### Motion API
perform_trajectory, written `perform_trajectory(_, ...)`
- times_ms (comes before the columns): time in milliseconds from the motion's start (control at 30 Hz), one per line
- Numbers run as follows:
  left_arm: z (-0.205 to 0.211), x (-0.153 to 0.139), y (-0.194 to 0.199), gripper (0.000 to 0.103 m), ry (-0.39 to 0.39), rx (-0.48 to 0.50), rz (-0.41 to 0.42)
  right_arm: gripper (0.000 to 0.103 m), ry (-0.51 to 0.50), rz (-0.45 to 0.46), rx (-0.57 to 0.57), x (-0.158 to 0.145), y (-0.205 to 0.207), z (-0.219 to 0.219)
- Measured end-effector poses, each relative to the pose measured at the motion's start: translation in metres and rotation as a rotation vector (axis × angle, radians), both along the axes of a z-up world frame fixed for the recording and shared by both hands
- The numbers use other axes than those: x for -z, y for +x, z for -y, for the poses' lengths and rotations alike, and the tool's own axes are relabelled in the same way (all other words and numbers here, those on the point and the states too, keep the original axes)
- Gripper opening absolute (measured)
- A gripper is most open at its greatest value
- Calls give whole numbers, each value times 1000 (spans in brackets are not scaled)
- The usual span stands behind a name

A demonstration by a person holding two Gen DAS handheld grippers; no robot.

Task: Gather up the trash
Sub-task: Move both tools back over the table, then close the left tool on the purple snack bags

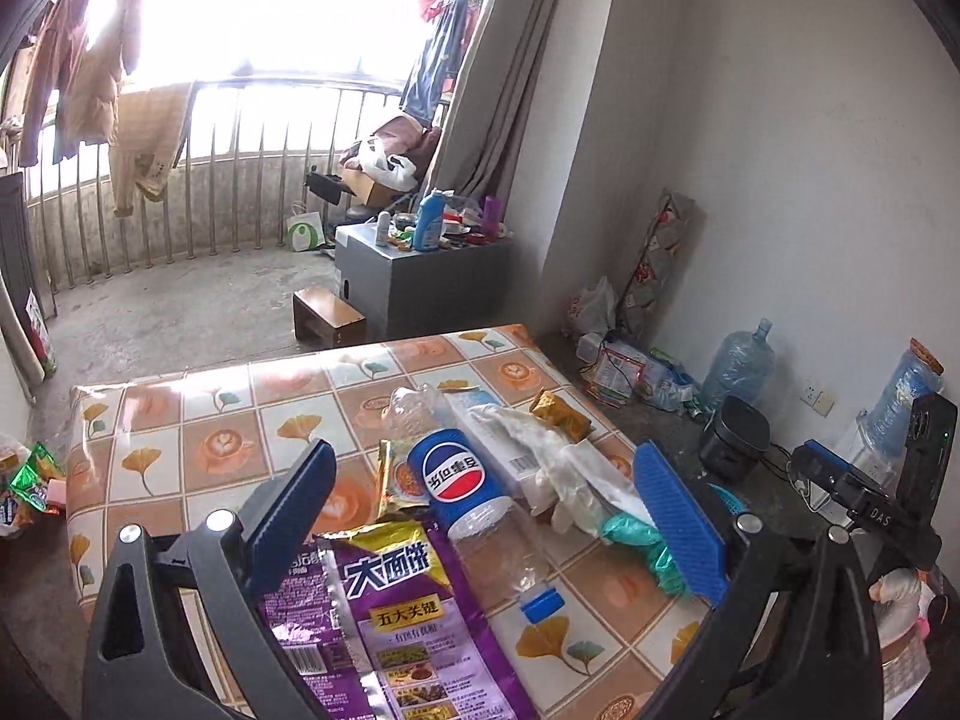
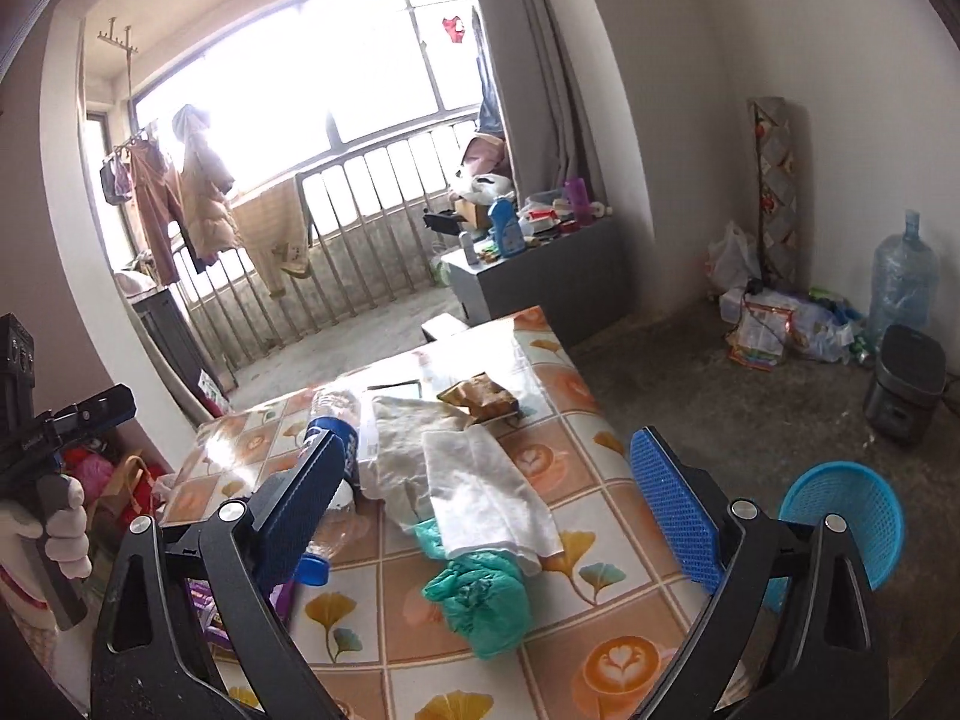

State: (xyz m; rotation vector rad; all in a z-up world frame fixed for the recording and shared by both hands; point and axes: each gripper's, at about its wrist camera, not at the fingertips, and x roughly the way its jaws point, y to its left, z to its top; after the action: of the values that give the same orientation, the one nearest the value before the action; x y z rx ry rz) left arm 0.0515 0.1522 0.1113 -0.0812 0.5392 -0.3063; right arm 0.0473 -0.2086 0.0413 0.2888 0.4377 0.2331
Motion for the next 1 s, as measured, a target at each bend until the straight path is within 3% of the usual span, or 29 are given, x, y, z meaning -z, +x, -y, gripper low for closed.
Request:
perform_trajectory(233, -45, 44, 0, 97, -51, -61, -137, 78, 19, -62, -137, 8, 6, -50)
perform_trajectory(333, -59, 60, 2, 92, -55, -85, -191, 70, 44, -97, -219, 11, 7, -74)
perform_trajectory(567, -99, 103, 2, 72, -81, -161, -360, 37, 15, -271, -471, 49, 19, -156)
perform_trajectory(733, -125, 140, 6, 55, -184, -199, -514, 19, -85, -376, -562, 82, 20, -203)
perform_trajectory(833, -133, 151, 6, 51, -235, -193, -552, 14, -132, -401, -577, 91, 24, -218)
perform_trajectory(1000, -141, 155, 9, 49, -336, -134, -567, 9, -103, -425, -585, 95, 30, -220)
